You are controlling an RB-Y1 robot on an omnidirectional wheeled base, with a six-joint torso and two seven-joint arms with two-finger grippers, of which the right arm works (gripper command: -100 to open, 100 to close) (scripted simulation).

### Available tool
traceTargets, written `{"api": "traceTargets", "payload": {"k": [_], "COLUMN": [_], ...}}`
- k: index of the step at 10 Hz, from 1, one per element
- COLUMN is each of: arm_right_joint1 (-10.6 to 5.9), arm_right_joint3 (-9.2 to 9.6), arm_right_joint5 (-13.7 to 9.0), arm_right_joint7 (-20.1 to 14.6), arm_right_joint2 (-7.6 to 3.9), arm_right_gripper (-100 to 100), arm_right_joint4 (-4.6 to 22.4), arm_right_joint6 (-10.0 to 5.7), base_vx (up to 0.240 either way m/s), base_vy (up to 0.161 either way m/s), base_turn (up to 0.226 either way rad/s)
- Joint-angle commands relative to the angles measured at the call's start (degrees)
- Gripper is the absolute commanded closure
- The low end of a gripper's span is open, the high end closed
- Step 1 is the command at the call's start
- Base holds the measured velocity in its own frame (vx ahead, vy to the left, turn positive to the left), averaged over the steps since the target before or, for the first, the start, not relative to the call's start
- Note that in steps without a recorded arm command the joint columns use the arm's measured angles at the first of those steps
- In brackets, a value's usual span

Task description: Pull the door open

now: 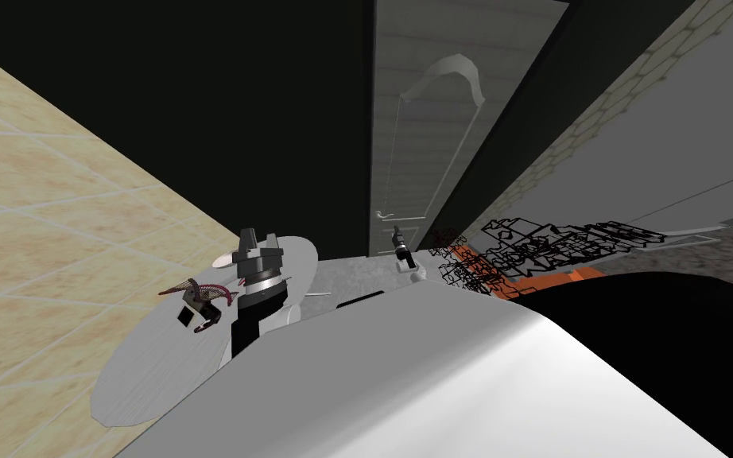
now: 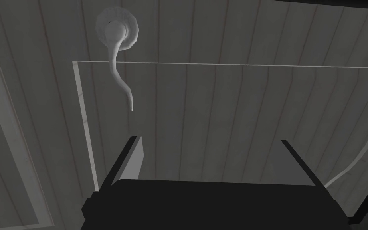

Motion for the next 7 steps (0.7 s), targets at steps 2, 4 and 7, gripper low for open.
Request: {"api": "traceTargets", "payload": {"k": [2, 4, 7], "arm_right_joint1": [-1.44, -2.94, -5.1], "arm_right_joint3": [-0.2, -0.4, -0.68], "arm_right_joint5": [-0.2, -0.4, -0.6], "arm_right_joint7": [-0.1, 0.1, 0.3], "arm_right_joint2": [-0.53, -0.81, -1.21], "arm_right_gripper": [-100, -100, -100], "arm_right_joint4": [3.4, 6.6, 11.3], "arm_right_joint6": [-0.27, -0.44, -0.69], "base_vx": [0.053, 0.081, 0.089], "base_vy": [-0.008, -0.006, -0.012], "base_turn": [0.006, 0.013, 0.013]}}
